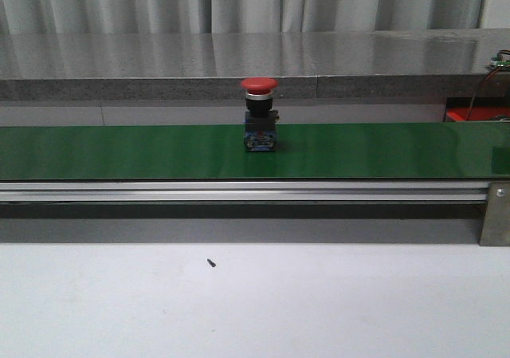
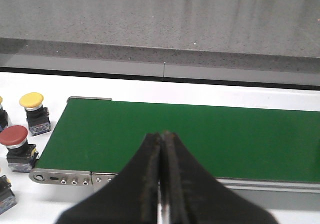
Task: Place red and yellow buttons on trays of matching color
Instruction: 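Lower the red button into the red tray and open the right gripper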
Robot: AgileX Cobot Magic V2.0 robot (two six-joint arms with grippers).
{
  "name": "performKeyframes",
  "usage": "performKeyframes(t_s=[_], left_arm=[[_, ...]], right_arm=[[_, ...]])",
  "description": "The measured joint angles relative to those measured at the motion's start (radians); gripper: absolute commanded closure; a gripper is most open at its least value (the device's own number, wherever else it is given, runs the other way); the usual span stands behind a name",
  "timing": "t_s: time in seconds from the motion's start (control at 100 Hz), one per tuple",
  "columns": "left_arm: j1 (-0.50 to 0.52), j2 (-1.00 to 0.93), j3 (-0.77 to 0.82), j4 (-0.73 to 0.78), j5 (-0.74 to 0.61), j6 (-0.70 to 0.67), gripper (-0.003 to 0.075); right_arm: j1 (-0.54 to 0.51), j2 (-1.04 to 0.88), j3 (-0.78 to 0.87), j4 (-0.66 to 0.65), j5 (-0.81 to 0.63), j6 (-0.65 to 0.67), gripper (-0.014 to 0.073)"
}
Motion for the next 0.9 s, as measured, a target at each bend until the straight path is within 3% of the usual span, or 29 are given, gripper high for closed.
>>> performKeyframes(t_s=[0.08,0.54,0.9], left_arm=[[0.000,0.000,0.000,0.000,0.000,0.000,0.0740],[0.000,0.000,0.000,0.000,0.000,0.000,0.0740],[0.000,0.000,0.000,0.000,0.000,0.000,0.0740]], right_arm=[[0.000,0.000,0.000,0.000,0.002,0.000,0.0047],[0.007,-0.175,-0.081,-0.011,0.133,-0.010,0.0048],[0.122,-0.408,-0.012,0.090,0.250,-0.109,0.0048]])
